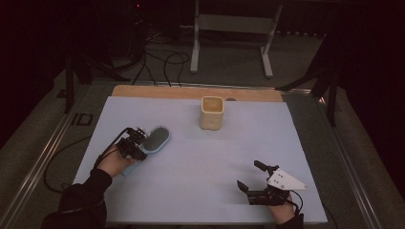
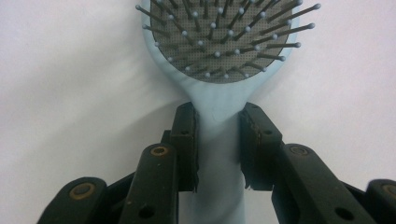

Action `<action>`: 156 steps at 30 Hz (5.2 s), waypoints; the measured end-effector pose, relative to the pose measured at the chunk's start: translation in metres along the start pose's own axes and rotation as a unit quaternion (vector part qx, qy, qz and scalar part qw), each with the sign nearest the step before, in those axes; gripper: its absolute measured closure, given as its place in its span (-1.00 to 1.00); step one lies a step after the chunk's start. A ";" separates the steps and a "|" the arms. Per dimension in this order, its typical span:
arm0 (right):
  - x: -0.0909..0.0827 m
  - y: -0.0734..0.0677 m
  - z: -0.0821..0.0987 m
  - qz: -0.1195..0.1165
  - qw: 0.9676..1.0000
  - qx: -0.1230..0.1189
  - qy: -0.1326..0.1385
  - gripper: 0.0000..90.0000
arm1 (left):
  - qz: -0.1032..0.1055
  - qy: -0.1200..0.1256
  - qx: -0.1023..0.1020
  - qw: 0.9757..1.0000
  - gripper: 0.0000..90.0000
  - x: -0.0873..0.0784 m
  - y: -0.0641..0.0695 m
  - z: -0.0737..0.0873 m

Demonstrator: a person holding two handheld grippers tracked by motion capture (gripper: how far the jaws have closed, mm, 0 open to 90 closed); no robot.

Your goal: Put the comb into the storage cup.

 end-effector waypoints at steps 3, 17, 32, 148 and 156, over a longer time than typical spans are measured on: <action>0.000 0.000 0.000 0.001 1.000 -0.001 0.001 -0.81 | 0.003 0.015 -0.001 1.000 0.56 -0.006 0.000 -0.002; 0.000 0.001 0.000 0.002 1.000 0.000 0.001 -0.81 | 0.011 0.088 0.008 0.996 0.56 -0.042 0.009 -0.013; 0.000 0.002 0.000 0.005 1.000 0.006 0.001 -0.81 | 0.025 0.162 0.019 0.986 0.56 -0.067 0.017 -0.027; -0.004 0.006 0.000 0.007 1.000 0.010 0.009 -0.81 | 0.099 0.441 0.049 0.890 0.56 -0.117 0.110 -0.218; -0.004 0.006 0.000 0.006 1.000 0.011 0.010 -0.81 | 0.099 0.459 0.038 0.882 0.56 -0.106 0.107 -0.230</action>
Point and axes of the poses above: each handheld gripper's, and its own axes: x roughly forward along the jaws, z roughly out of its underside, y roughly to its right, the point moved 3 cm from there along x, roughly forward along the jaws, and after that the axes turned 3 degrees about -y, right-handed, at the moved point
